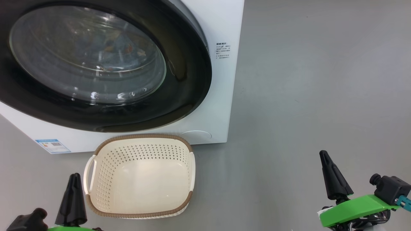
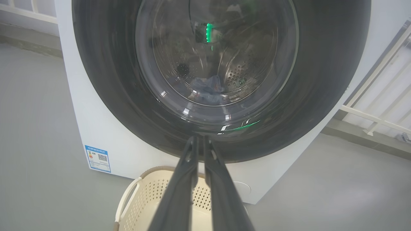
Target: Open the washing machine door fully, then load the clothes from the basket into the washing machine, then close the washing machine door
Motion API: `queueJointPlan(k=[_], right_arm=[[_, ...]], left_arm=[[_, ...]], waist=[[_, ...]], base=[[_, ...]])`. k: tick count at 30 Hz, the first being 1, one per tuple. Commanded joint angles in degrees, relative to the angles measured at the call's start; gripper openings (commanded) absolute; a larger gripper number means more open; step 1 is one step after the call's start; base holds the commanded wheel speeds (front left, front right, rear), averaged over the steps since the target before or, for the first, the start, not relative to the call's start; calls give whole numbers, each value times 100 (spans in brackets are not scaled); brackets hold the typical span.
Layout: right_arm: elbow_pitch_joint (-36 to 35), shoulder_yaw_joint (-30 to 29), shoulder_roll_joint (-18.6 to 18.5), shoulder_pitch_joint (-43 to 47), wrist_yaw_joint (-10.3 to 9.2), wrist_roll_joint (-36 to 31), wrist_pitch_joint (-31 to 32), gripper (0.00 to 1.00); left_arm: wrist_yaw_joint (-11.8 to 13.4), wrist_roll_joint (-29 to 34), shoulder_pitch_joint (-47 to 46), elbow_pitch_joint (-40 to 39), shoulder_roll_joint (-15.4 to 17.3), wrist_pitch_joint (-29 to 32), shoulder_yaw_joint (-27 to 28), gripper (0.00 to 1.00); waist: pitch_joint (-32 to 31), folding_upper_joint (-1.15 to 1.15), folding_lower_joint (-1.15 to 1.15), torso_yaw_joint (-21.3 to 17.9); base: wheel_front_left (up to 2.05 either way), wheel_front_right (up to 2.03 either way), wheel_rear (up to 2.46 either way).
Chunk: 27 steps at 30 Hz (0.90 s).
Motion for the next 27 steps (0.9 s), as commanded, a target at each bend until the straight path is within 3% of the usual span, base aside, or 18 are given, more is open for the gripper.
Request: queueJointPlan(k=[1, 27], right_arm=[[-106, -67, -54, -77, -2, 223, 23, 0], [20, -287, 11, -169, -5, 1632, 394, 0]], left_arm=[[-1, -207, -123, -98, 57, 26, 44, 0], [-6, -1897, -193, -37, 30, 449, 67, 0]], waist=[[-12, 0, 0, 1], [-193, 0, -1, 6]], base=[[0, 0, 0], [0, 0, 0]])
